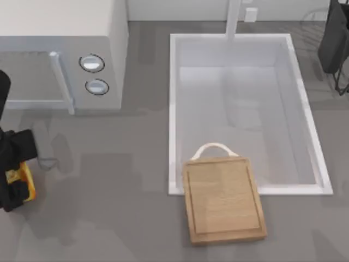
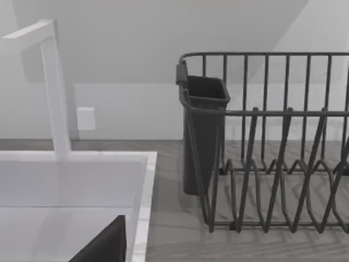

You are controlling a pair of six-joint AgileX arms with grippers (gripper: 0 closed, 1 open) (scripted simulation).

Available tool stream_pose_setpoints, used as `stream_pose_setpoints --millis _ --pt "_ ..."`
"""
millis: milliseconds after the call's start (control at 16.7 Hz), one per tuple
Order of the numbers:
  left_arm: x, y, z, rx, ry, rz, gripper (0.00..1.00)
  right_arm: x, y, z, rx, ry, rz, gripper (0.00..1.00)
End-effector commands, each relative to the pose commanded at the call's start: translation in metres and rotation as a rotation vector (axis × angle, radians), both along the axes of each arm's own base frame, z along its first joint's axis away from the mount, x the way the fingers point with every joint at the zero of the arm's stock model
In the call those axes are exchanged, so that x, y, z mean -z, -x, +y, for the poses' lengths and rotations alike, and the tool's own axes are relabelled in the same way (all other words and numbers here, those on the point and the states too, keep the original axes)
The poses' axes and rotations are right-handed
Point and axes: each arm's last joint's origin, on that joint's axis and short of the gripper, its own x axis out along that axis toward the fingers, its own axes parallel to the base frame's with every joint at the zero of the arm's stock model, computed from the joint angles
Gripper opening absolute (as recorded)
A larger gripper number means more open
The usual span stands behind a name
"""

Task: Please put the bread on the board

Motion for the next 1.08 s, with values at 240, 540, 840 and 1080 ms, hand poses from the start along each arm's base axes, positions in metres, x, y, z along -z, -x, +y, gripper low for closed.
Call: stream_pose_setpoints --millis 240,540,840,1080 --pt "-0.027 -0.005 0.000 0.003 0.000 0.000 0.00 0.000 0.000 0.000 0.000 0.000 0.000 1.00" --pt "-0.083 -0.002 0.000 0.002 0.000 0.017 0.00 0.000 0.000 0.000 0.000 0.000 0.000 1.00" --pt "-0.099 0.000 0.000 0.000 0.000 0.000 0.00 0.000 0.000 0.000 0.000 0.000 0.000 1.00" --pt "-0.098 -0.001 -0.003 -0.009 -0.002 0.001 0.00 0.000 0.000 0.000 0.000 0.000 0.000 1.00"
